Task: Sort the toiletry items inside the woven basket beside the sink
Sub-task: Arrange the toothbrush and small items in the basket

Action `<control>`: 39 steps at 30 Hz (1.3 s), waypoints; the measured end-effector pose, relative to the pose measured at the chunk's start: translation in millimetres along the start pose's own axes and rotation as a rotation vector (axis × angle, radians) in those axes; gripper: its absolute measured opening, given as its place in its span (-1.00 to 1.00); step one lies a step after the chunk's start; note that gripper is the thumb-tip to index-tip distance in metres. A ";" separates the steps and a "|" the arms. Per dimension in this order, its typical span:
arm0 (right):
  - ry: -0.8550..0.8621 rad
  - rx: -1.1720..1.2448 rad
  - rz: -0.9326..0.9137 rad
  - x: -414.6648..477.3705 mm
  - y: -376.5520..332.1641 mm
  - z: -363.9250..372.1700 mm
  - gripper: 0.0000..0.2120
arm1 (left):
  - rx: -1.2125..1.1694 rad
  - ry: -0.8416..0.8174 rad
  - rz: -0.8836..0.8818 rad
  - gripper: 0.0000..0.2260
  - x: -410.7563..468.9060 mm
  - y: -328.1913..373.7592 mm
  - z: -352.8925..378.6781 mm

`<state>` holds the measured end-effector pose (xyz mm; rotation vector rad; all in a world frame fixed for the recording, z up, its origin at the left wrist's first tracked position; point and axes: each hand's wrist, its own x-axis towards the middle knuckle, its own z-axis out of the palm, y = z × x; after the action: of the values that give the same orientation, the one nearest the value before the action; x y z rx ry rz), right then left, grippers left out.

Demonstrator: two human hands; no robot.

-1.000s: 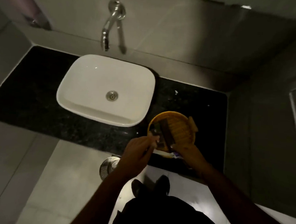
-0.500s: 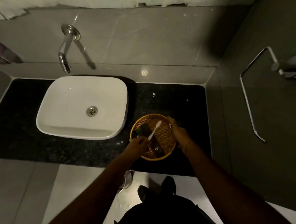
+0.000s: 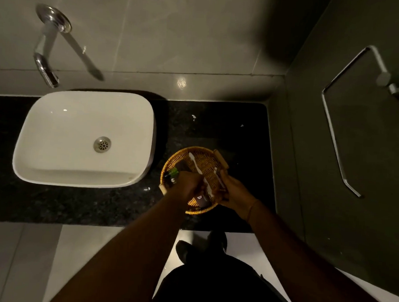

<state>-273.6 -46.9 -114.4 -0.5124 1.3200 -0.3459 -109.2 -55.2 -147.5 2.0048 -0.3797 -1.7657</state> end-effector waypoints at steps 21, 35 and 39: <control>0.491 -0.144 -0.211 33.4 14.3 6.6 -0.82 | 0.666 0.206 0.296 -0.80 30.8 -2.9 22.4; 0.594 0.453 -0.120 43.1 15.1 23.2 -0.87 | 0.752 0.353 0.556 -0.74 31.9 -11.4 12.7; 0.568 0.466 -0.065 49.7 6.5 36.5 -0.90 | 0.903 0.367 0.634 -0.66 30.5 -16.2 6.8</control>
<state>-227.3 -61.4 -152.9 -0.0557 1.6994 -0.8744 -112.7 -56.7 -182.5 2.2879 -1.6831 -0.8430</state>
